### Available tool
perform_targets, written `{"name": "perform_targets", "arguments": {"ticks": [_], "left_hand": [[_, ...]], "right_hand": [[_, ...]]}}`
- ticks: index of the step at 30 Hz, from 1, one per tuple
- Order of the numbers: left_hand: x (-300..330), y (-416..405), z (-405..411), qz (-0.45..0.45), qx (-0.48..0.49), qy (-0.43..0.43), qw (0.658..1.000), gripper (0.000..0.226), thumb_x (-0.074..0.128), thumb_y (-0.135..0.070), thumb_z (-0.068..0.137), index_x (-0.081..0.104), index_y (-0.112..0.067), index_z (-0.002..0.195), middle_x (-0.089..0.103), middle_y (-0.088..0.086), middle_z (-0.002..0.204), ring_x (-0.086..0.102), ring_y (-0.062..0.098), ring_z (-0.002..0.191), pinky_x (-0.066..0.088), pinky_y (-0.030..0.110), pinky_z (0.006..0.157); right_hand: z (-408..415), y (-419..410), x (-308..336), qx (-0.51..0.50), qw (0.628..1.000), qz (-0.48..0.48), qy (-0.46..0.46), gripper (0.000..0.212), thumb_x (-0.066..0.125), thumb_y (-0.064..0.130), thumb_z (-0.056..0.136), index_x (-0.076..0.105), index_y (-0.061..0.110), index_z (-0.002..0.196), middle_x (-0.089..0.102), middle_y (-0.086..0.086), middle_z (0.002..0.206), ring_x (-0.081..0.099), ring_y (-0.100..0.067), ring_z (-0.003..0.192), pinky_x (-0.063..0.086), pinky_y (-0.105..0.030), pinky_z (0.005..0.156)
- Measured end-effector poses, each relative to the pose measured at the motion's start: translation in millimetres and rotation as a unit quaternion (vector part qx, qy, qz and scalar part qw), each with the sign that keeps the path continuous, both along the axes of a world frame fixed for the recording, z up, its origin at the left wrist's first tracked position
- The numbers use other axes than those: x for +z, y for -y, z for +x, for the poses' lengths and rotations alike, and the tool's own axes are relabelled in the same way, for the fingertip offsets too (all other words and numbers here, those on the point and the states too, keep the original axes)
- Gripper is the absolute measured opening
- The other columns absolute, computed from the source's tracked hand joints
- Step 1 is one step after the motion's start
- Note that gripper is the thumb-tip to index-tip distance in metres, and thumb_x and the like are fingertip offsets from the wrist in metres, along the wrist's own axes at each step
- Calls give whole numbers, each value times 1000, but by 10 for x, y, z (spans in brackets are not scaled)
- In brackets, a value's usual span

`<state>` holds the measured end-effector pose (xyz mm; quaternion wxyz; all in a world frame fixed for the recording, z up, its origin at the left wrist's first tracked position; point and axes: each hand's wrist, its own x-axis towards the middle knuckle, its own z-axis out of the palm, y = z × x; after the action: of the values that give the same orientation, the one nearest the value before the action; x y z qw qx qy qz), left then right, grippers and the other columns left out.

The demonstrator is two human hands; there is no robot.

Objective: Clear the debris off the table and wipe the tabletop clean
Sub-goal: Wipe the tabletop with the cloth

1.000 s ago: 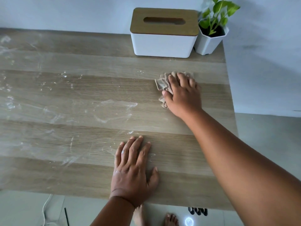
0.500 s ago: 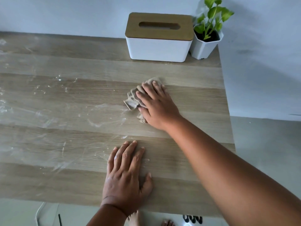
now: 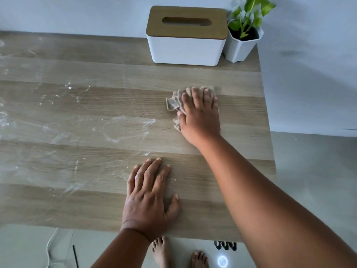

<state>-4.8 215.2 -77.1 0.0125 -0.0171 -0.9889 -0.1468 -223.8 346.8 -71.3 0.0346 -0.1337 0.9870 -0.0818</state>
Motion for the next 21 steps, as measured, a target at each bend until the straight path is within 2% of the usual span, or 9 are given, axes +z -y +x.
{"name": "perform_targets", "arguments": {"ticks": [4,6,8,10,12,14,17,21], "left_hand": [[-3,7,-1,2,-2,2,1000,74,62,-50,79,57,-14,144,46,9,157,37,31,150,25,57,123],[-9,14,1,6,-2,3,1000,74,62,-50,79,57,-14,144,46,9,157,37,31,151,26,58,122],[-8,16,2,8,1,5,1000,74,62,-50,79,57,-15,144,46,9,157,36,31,151,25,58,123],[-4,11,-4,9,2,6,1000,74,61,-50,80,57,-15,144,45,8,158,35,30,151,24,57,124],[-2,11,1,7,1,8,1000,74,61,-50,80,56,-15,145,45,8,158,35,30,152,22,56,125],[10,11,6,7,1,11,1000,75,62,-50,81,54,-15,147,44,8,159,33,29,152,21,55,125],[30,1,0,4,4,11,1000,77,61,-46,81,51,-12,150,44,8,159,33,28,153,21,55,126],[53,-15,-2,7,8,6,1000,79,57,-41,79,51,-6,149,47,9,157,36,30,151,24,55,124]], "right_hand": [[594,-312,-7,115,993,8,5,63,38,46,104,34,20,161,18,-9,173,12,-41,158,13,-59,127],[800,-622,-33,142,990,12,-3,63,39,47,103,37,19,160,22,-10,172,16,-40,158,17,-59,126],[872,-929,-28,121,993,11,-7,65,38,48,103,37,19,160,21,-10,172,15,-38,159,19,-59,126],[867,-1059,-10,57,998,4,-9,65,37,49,102,39,18,160,23,-10,171,17,-38,159,19,-59,126],[845,-945,-13,-12,1000,6,-16,63,39,47,100,44,18,156,29,-11,169,22,-40,157,20,-59,125],[835,-726,-21,-56,998,27,-18,65,36,48,99,43,20,157,28,-12,169,20,-43,156,17,-60,126],[844,-437,-24,-79,996,32,-7,68,34,51,98,39,20,158,22,-14,170,15,-46,156,13,-61,126],[1110,-207,-39,-40,999,6,-15,66,38,48,100,37,18,159,20,-17,171,12,-46,157,12,-62,125]]}}
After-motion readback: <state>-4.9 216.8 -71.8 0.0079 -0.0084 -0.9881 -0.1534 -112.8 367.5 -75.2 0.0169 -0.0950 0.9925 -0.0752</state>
